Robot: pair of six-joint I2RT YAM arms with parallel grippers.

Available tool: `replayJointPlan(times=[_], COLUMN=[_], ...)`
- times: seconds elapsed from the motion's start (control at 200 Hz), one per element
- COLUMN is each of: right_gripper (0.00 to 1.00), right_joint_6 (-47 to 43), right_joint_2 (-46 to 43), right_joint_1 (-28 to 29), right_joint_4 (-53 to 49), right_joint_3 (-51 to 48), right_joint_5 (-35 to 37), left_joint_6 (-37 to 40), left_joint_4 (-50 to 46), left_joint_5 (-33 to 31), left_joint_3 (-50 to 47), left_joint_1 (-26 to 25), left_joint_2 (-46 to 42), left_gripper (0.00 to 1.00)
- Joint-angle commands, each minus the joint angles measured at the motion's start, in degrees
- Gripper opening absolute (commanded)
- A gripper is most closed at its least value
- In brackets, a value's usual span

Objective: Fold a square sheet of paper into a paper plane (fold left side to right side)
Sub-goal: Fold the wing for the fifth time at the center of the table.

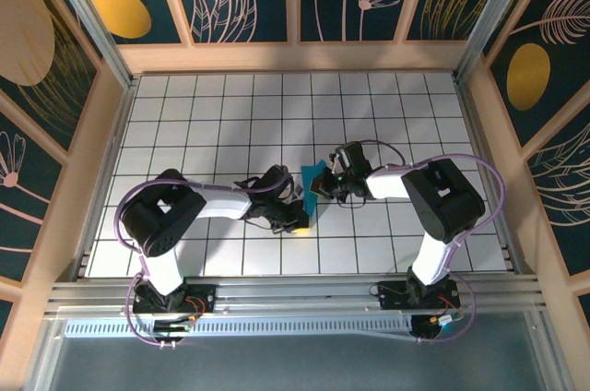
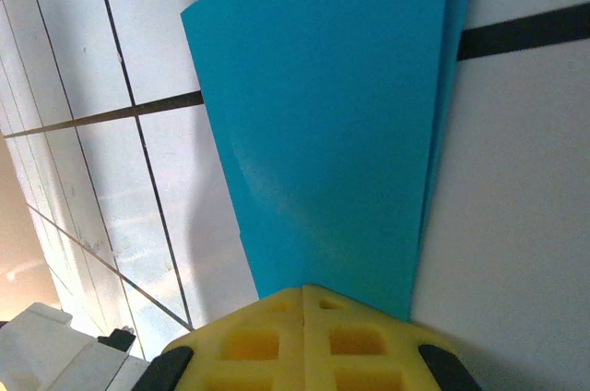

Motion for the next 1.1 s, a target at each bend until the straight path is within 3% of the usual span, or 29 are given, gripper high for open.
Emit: replayJointPlan(times=[0.0, 0.265, 0.616, 1.091], right_gripper=[0.0, 0.0, 0.0, 0.0], right_joint_6=[-1.28, -0.46, 0.19, 0.28], right_joint_2=[3.27, 3.08, 3.35, 4.04], right_joint_1=[0.28, 0.28, 1.41, 1.36], right_joint_4=[-9.97, -8.94, -8.08, -7.91], right_joint_3=[-1.72, -1.72, -1.8, -2.07], right_joint_5=[5.48, 4.98, 4.79, 4.97], left_joint_6=[0.48, -0.67, -0.96, -0.45], left_joint_4=[-7.4, -5.61, -0.43, 1.08], left_joint_5=[-0.44, -0.01, 1.48, 3.1], left_joint_3=[-1.71, 1.94, 7.83, 10.03], left_joint_1=[-0.65, 2.51, 4.4, 3.08], left_joint_2=[-2.17, -8.17, 1.46, 7.07], left_gripper=[0.0, 0.0, 0.0, 0.0])
